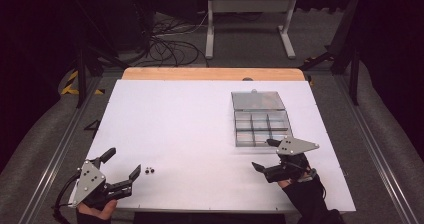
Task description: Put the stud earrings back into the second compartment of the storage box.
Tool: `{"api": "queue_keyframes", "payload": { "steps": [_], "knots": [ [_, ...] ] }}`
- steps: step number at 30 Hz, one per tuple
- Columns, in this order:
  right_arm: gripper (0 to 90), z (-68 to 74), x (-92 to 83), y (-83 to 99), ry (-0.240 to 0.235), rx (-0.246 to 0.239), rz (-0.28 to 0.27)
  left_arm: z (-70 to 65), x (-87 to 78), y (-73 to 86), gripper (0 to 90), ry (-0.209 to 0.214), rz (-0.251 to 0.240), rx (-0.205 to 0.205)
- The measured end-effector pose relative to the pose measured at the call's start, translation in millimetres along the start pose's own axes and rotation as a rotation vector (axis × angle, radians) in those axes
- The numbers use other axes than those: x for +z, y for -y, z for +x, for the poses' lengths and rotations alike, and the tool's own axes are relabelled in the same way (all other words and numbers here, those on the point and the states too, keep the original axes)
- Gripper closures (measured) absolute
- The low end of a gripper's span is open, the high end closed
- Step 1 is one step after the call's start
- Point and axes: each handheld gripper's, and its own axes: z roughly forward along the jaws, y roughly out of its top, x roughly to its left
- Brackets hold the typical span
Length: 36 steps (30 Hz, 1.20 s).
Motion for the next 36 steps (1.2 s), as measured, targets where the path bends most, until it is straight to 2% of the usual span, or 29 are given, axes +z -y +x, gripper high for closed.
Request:
{"api": "queue_keyframes", "payload": {
  "steps": [11,18,32,36],
  "knots": [
    [10.8,19.1,25.9,-27.7,-0.076,-0.029,-0.019,0.4,0.2,0.0,11.8,0.003,0.007,0.002],
    [10.8,37.1,47.6,-47.1,-0.132,-0.071,-0.023,1.3,-0.7,0.0,12.0,0.001,0.001,0.001],
    [11.6,66.3,84.1,-69.1,-0.213,-0.121,-0.013,2.3,-1.7,0.1,12.0,0.000,-0.002,-0.006],
    [14.7,75.2,95.3,-74.5,-0.241,-0.128,-0.015,2.2,-1.8,0.3,11.9,-0.002,-0.002,-0.009]
  ]
}}
